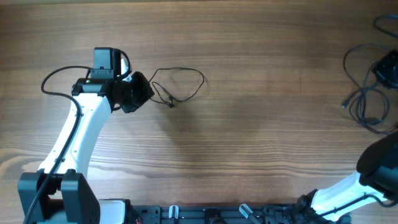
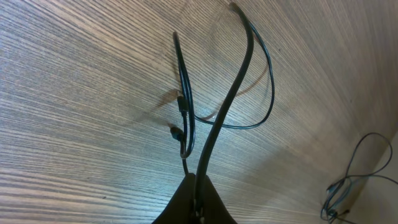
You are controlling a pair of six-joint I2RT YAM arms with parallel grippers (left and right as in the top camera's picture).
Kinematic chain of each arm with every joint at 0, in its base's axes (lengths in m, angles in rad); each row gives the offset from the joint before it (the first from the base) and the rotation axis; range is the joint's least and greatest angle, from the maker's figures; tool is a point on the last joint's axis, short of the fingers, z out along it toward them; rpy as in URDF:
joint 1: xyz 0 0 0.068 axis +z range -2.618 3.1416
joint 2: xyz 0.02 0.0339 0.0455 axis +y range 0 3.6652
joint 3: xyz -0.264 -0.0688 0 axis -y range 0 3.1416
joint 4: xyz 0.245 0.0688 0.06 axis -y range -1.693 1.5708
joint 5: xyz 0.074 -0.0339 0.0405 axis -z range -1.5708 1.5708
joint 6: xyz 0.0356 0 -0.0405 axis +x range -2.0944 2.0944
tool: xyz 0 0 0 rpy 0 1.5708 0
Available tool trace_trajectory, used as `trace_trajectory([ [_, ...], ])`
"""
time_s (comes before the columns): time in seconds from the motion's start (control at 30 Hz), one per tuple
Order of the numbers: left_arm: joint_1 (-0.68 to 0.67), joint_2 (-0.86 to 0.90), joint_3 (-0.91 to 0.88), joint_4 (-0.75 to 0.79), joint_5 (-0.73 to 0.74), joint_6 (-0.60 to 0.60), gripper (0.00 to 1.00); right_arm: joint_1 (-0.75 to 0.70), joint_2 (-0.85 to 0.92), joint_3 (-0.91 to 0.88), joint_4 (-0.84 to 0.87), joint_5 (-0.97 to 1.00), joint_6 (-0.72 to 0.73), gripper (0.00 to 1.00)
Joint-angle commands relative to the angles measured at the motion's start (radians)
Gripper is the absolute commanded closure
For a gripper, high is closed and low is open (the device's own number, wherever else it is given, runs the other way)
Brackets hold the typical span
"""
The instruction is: Untangle cables
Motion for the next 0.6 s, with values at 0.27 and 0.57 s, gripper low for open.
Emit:
trace_trajectory([
  [0.27, -0.005, 0.005, -0.002, 0.008, 0.033, 0.023, 0.96, 0.010, 0.028, -0.001, 0.018, -0.440, -0.178, 0.23],
  [0.57, -0.114, 0.005, -0.002, 0.277, 0.322, 0.059, 0.96, 0.150, 0.028, -0.001, -0.038, -0.559, -0.309, 0.23],
])
